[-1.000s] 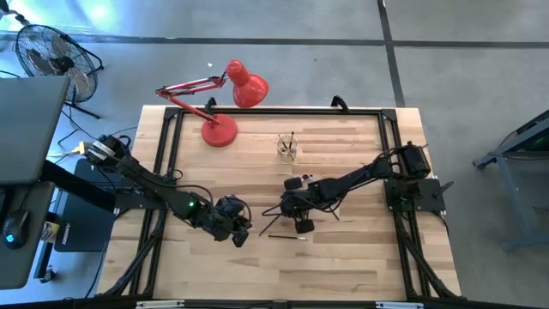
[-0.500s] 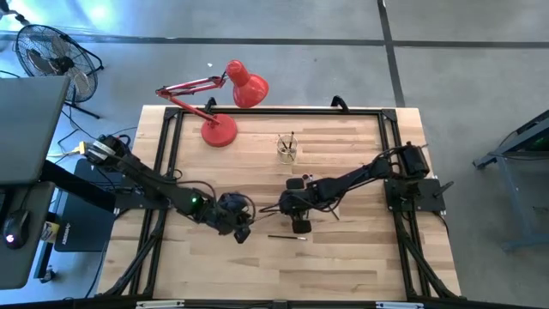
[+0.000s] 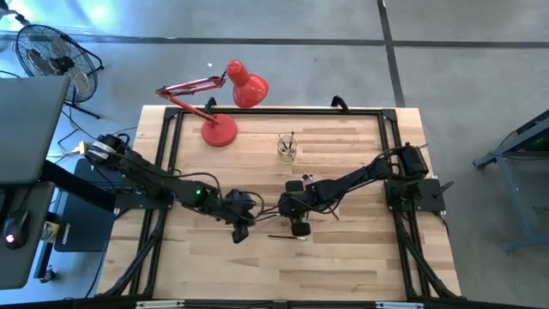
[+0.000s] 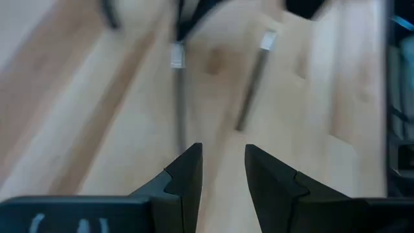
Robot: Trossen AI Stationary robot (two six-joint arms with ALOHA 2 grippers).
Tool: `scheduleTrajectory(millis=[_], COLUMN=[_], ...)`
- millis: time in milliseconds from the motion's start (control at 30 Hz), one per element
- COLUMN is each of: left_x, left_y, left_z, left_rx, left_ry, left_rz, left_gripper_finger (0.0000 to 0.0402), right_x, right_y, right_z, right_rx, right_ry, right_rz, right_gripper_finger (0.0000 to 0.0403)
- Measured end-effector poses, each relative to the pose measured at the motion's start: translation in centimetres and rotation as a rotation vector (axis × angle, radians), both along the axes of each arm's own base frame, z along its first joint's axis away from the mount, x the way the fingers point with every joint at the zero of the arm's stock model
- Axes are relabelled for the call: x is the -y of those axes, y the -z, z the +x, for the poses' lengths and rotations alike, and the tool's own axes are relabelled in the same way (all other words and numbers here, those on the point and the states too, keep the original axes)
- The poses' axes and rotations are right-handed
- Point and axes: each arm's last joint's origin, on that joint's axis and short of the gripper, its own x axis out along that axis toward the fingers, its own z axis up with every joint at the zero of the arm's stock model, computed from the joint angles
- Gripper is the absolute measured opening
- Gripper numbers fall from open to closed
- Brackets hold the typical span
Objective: Put items in baskets/containers
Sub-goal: Put the paint brush into the wire bin
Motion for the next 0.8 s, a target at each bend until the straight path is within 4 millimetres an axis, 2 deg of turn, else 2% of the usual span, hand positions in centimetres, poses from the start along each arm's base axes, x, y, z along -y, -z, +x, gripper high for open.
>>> scheduleTrajectory(millis=[200, 367, 667, 800], left_x=[0.1, -0.1, 0.5, 0.6], left_y=[-0.3, -0.1, 3.1, 3.6], left_z=[0.2, 0.3, 1.7, 3.0], left_rx=[0.041, 0.050, -0.093, -0.176], left_ry=[0.093, 0.079, 0.116, 0.113], left_rz=[0.065, 0.162, 0.239, 0.265], left_gripper_finger=[0.0143, 0.0180, 0.0195, 0.0195], right_x=[0.1, 0.1, 0.1, 0.1], right_y=[0.0, 0.0, -0.2, -0.3], right_z=[0.1, 0.1, 0.3, 0.3], right_rx=[0.006, 0.007, 0.032, 0.035], right_ry=[0.029, 0.031, 0.054, 0.054], right_rz=[0.002, 0.001, 0.008, 0.008], right_gripper_finger=[0.0001, 0.0001, 0.0000, 0.0000])
